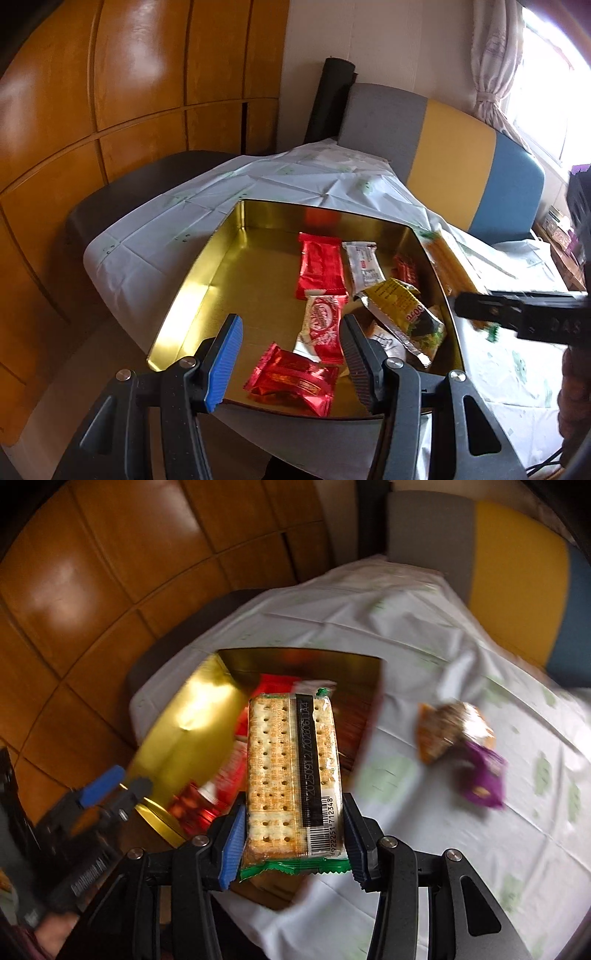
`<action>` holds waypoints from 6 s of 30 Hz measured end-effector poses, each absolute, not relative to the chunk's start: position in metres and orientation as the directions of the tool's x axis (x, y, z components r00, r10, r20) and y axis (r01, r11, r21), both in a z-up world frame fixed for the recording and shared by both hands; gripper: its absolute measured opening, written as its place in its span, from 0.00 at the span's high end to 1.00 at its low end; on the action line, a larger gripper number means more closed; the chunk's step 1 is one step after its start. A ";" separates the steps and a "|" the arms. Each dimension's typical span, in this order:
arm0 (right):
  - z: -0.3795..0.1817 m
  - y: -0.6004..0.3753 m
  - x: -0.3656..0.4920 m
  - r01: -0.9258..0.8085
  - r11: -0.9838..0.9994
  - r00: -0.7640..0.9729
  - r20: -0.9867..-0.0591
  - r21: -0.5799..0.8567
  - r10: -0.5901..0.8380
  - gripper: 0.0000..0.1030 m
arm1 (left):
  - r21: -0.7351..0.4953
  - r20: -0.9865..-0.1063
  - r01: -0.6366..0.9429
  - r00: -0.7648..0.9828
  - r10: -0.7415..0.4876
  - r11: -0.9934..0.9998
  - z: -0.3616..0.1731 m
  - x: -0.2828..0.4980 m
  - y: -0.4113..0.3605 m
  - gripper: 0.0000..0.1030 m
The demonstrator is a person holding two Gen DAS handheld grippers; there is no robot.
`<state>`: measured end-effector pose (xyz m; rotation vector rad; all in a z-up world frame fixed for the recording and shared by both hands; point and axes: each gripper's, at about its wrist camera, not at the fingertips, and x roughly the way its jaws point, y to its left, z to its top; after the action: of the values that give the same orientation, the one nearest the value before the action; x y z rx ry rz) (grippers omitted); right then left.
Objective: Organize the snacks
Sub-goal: 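Lower the cracker pack into the tin and open the right tool, then withdraw both tools from the tin toward the remaining snacks, then move the left tool to the clear nut bag and grasp it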
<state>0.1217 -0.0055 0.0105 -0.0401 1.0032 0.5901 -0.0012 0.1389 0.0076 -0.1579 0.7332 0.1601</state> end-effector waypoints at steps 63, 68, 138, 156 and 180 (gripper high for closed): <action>-0.043 0.042 0.121 -0.455 0.841 0.301 -0.838 0.293 0.455 0.71 | -0.074 -0.694 -0.233 0.711 0.118 0.970 0.001 -0.007 0.151 0.46; -0.041 0.035 0.118 -0.450 0.842 0.313 -0.831 0.297 0.460 0.69 | -0.069 -0.696 -0.225 0.709 0.115 0.972 0.001 -0.007 0.149 0.46; -0.051 -0.339 0.096 0.258 0.959 0.388 -0.922 0.120 0.011 0.00 | 0.109 -0.726 0.134 0.688 -0.013 0.985 0.002 0.019 0.005 0.46; -0.039 -0.328 0.099 0.198 0.961 0.427 -0.900 0.192 0.092 0.00 | 0.118 -0.778 0.296 0.621 -0.098 0.948 0.003 0.071 -0.043 0.46; -0.030 -0.326 0.099 0.166 0.962 0.445 -0.887 0.217 0.123 0.00 | 0.352 -0.885 0.621 0.465 0.032 0.701 -0.047 0.200 -0.116 0.41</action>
<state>0.0986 -0.3263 -0.0303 0.2909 1.1135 -0.0272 0.2003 -0.1155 -0.0471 0.7298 1.0391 -0.4035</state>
